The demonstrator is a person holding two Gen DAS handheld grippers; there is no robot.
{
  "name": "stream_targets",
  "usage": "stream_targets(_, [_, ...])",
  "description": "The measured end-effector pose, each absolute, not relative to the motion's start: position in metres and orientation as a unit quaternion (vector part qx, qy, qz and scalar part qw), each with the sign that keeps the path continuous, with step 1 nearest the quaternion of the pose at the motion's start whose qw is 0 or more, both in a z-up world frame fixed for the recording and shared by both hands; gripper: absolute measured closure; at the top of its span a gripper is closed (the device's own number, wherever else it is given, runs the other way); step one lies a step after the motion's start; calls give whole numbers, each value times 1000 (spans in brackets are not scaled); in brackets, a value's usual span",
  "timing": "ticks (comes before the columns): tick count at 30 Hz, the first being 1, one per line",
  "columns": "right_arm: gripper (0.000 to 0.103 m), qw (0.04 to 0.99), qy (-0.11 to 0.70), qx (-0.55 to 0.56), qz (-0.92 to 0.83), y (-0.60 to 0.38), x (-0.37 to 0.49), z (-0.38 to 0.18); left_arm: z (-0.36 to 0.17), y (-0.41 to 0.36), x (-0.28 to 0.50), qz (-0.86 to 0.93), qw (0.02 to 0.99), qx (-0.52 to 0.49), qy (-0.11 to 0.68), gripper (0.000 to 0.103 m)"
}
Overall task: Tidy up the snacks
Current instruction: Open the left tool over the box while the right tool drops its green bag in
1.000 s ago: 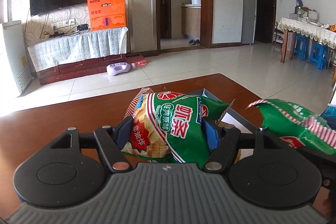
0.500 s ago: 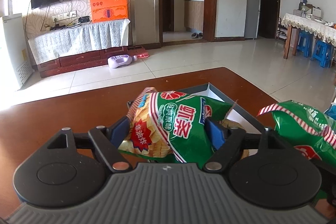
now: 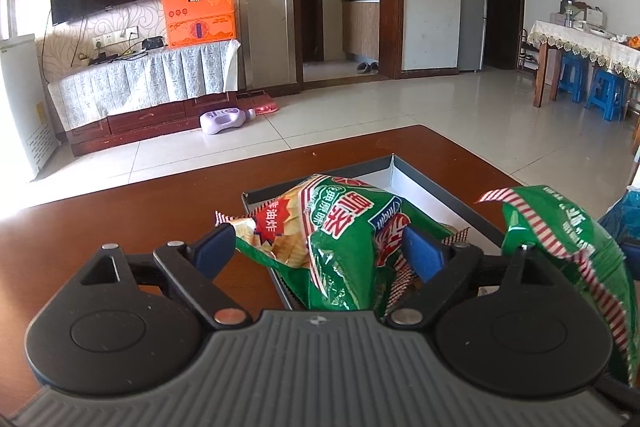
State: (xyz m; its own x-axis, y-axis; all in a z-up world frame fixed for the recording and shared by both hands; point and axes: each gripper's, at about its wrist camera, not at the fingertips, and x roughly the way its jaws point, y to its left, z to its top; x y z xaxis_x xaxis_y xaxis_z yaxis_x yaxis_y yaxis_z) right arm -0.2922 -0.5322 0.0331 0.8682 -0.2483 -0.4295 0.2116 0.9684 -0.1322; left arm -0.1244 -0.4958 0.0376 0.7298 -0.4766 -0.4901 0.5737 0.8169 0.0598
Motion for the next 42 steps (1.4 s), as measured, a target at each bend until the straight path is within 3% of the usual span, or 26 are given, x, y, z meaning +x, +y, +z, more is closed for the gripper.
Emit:
stream_targets(10, [41,982,152,-3,-111,-543,-309,55,41,-490,-124,-277,927,96,232,10])
stream_targets(12, [45,978,177,-6,-106,-545,-300,47,41,-489,-124,-274,928,99,231,10])
stream_targets(13, [53,976,194,-4,-104,-547,-294,42,41,-487,-124,-270,930,100,230,10])
stream_targets(24, [52,968,242,-16,-69,-541,-262,20,44,-470,-122,-267,931,96,232,9])
stream_targets(25, [49,967,245,-13,-65,-539,-262,19,43,-472,-123,-269,929,100,233,9])
stream_targets(26, [37,967,247,-8,-57,-538,-262,19,41,-472,-124,-272,927,103,235,9])
stream_targets(29, [20,965,251,-7,-75,-531,-265,21,38,-473,-124,-277,924,99,244,9])
stream_targets(37, [20,969,214,-70,-99,-515,-276,35,45,-450,-125,-259,932,69,246,8])
stream_targets(39, [20,967,235,-59,-83,-516,-275,34,47,-443,-131,-250,935,69,243,8])
stream_targets(42, [20,975,206,-11,-78,-522,-295,50,57,-430,-142,-249,937,58,237,8])
